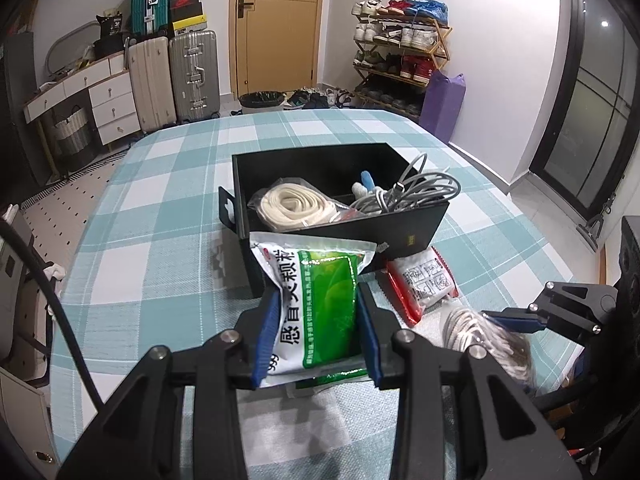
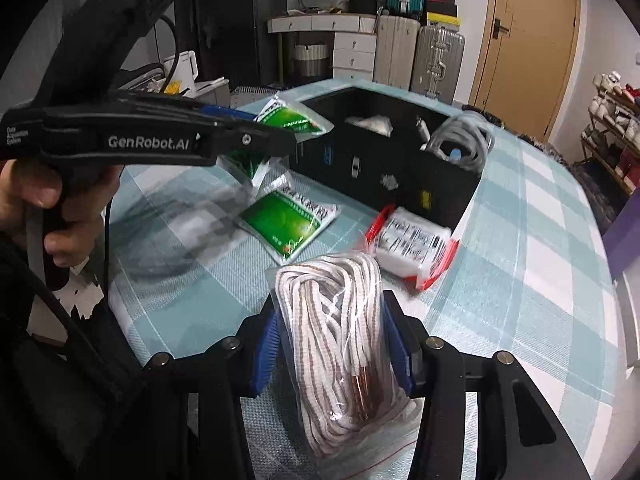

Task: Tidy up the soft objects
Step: 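Carry the rope bag and green packet over the black box with both grippers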

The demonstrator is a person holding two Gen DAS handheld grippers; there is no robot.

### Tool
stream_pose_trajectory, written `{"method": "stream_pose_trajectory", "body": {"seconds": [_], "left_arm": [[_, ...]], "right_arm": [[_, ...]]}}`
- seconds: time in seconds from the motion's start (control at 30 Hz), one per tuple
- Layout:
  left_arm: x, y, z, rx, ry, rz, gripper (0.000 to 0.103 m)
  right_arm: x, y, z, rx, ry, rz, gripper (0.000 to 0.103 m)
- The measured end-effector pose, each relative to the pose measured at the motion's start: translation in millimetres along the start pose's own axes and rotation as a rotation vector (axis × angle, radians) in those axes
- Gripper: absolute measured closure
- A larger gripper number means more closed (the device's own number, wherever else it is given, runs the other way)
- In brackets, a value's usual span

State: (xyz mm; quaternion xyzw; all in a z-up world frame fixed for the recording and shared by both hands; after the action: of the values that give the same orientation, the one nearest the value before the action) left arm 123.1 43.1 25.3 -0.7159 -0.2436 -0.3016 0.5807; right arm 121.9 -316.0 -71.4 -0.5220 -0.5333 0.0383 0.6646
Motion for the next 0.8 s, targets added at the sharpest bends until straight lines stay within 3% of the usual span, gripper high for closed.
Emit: {"method": "stream_pose_trajectory", "body": {"seconds": [0.8], "left_arm": [[39, -24, 4, 0.016, 0.014, -0.083, 0.067]], "right_arm": [[77, -55, -35, -0.104, 0.085, -0.247, 0.055]]}}
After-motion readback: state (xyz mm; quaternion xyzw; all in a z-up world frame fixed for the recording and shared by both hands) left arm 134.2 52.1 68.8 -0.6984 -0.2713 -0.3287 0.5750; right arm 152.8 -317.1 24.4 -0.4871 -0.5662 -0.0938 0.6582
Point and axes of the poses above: each gripper's, at about its wrist camera, not at the fingertips, and y roughly the way its jaws point, z to its left, x to its top, the point moved 2 cm from there along y, roughly the way its jaws point, and after that the axes turned 5 degrees about -x, right-handed, at the moved point
